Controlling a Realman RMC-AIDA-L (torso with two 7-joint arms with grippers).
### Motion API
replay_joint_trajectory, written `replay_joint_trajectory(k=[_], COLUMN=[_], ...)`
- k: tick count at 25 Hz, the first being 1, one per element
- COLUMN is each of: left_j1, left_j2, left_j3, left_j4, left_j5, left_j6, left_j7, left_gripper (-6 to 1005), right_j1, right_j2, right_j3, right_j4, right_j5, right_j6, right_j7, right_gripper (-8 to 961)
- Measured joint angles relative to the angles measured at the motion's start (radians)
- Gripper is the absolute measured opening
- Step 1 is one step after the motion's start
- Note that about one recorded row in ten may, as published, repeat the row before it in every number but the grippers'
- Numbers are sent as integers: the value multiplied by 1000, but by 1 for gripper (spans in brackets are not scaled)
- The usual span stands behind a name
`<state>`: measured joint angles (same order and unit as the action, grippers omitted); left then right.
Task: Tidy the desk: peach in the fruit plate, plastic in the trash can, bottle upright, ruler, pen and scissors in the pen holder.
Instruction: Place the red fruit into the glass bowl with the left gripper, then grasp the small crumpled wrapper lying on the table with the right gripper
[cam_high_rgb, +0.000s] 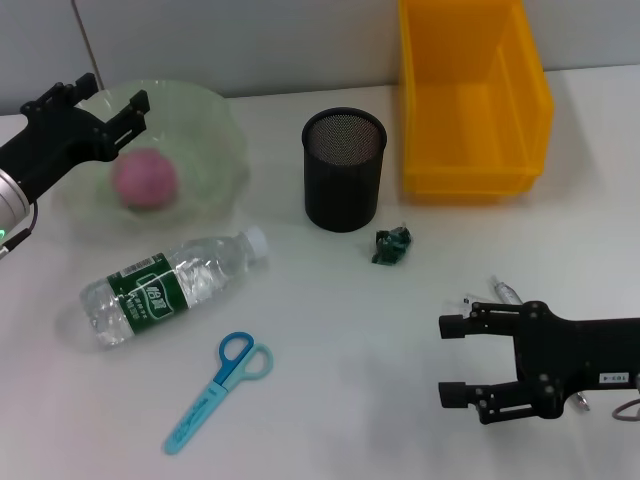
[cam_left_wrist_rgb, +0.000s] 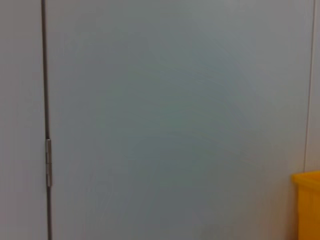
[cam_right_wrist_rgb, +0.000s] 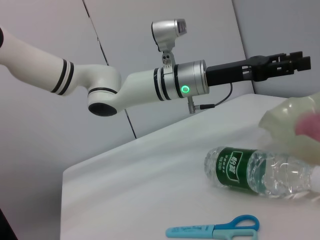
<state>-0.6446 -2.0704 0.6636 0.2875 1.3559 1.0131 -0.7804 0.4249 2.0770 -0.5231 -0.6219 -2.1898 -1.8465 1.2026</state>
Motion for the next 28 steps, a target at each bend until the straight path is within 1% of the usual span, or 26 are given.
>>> replay_joint_trajectory(k=[1,3,6,7,8,9,10,11,12,13,14,16,17,18,19,20,22,23,24,27,28], left_j1=[0,0,3,16,57,57,93,93,126,179,209,247,247,286,286,296,296,297,297,286,279], left_j2=[0,1,1,2,5,5,5,5,5,4,4,6,6,8,8,7,7,5,5,-3,-4], left_j3=[6,23,36,64,130,130,174,174,215,293,328,394,394,490,490,548,562,626,626,694,700], left_j4=[0,2,5,18,58,58,90,90,125,183,202,231,231,256,256,256,254,247,247,222,212], left_j5=[1,3,3,3,4,4,4,4,4,4,5,5,5,7,7,13,15,20,20,20,18], left_j6=[0,1,7,36,114,114,163,163,212,289,313,340,340,347,347,343,342,340,340,320,314], left_j7=[0,-4,-9,-24,-67,-67,-86,-86,-98,-99,-100,-100,-100,-100,-100,-100,-100,-102,-102,-102,-102], left_gripper=[538,717,766,783,799,799,799,800,800,800,800,800,800,800,800,800,800,800,800,800,800], right_j1=[0,0,2,4,6,6,6,6,6,7,7,14,20,32,32,41,59,71,87,129,162], right_j2=[0,0,0,0,-3,-3,-4,-4,-5,-5,-5,-4,-3,-2,-2,-2,-2,-3,-3,-7,-8], right_j3=[0,4,12,16,30,30,36,42,46,49,49,31,12,-35,-35,-70,-127,-161,-197,-253,-275], right_j4=[0,-2,-21,-37,-93,-93,-125,-154,-188,-265,-265,-338,-375,-439,-439,-475,-529,-554,-574,-592,-594], right_j5=[0,1,4,5,7,7,7,8,8,9,9,2,-5,-23,-23,-42,-79,-105,-130,-170,-194], right_j6=[0,-1,-3,-2,7,7,12,14,16,24,24,43,53,78,78,96,130,148,161,177,196], right_j7=[0,13,61,98,194,194,240,274,314,388,388,454,491,567,567,619,706,752,803,894,947], right_gripper=[826,826,826,826,826,826,826,826,826,826,826,826,826,826,826,826,826,826,826,826,826])
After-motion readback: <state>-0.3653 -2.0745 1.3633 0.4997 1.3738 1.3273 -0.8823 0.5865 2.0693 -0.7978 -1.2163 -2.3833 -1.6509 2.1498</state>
